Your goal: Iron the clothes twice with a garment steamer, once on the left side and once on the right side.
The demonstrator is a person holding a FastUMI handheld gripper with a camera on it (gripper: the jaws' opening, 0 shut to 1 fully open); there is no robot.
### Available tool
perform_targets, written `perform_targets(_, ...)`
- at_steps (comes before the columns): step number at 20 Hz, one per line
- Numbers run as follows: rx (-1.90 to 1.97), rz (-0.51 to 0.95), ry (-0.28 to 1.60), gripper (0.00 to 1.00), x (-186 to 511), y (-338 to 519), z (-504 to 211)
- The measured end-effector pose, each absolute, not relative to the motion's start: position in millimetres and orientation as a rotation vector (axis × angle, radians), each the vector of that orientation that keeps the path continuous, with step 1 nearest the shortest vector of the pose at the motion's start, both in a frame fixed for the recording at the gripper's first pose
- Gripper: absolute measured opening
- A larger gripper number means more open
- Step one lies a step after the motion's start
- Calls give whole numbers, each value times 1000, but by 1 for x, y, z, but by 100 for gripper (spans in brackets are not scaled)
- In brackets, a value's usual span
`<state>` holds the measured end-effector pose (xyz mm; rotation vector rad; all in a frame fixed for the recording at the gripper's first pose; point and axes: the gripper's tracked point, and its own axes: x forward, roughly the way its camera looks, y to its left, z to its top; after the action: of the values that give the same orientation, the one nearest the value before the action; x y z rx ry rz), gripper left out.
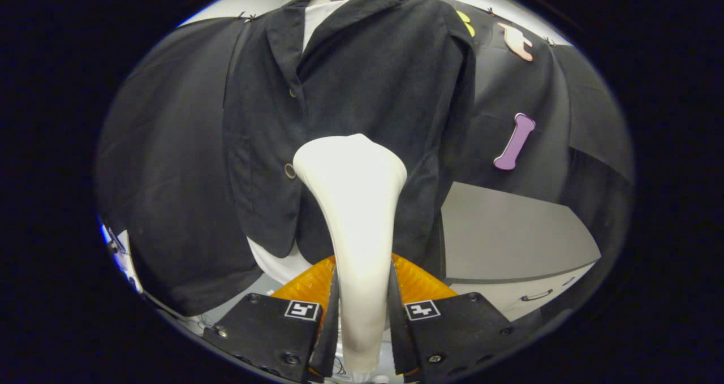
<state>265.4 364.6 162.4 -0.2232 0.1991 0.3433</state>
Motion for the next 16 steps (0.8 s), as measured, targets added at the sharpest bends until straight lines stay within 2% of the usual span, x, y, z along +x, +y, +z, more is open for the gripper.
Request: perform_targets(16,-276,324,356,42,267,347,55)
